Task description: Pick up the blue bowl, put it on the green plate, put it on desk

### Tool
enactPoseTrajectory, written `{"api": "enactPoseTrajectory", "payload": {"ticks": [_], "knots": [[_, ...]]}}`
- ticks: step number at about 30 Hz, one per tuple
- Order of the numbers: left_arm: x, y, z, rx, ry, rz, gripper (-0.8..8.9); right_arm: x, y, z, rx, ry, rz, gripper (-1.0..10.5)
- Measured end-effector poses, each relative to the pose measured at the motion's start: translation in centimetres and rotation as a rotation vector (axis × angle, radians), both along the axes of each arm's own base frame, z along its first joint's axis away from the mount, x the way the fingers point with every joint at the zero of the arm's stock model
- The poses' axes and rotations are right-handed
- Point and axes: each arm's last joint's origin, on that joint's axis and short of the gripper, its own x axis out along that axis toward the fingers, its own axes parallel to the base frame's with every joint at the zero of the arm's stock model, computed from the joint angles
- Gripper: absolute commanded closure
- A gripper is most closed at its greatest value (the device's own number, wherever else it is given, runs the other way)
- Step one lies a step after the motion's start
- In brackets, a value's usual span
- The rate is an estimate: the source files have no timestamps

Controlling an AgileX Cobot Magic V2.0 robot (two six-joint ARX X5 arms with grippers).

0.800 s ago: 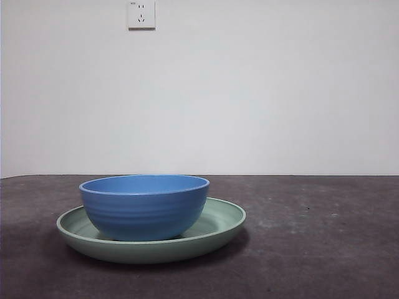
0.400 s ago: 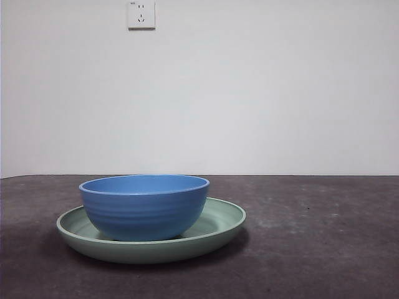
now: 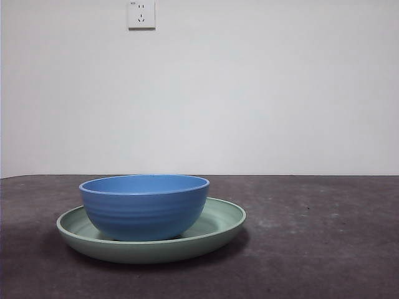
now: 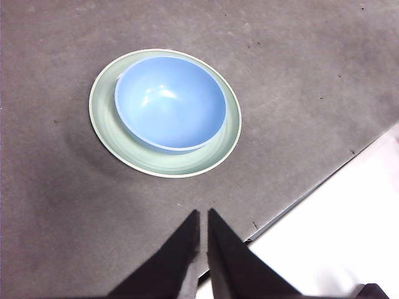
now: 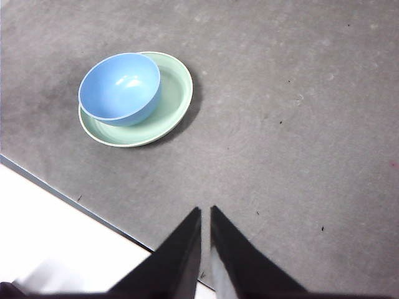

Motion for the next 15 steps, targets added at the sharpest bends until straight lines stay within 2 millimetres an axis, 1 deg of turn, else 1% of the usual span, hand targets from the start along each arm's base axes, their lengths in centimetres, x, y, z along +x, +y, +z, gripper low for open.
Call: {"api": "enactPoseTrajectory", "payload": {"ticks": [9, 12, 15], "knots": [[0.0, 0.1, 0.0, -0.001, -0.002, 0.009, 7.94, 0.0, 0.0, 0.0, 0.001, 0.001, -0.001, 9.3], [0.2, 0.5, 0.0, -0.006, -0.005, 0.064, 7.94, 0.0, 0.0, 0.0, 0.001, 0.001, -0.001, 9.3], [0.3, 1.2, 0.1, -0.005, -0.033, 0.161, 7.94, 0.0, 0.0, 0.0, 0.001, 0.001, -0.001, 9.3]]}}
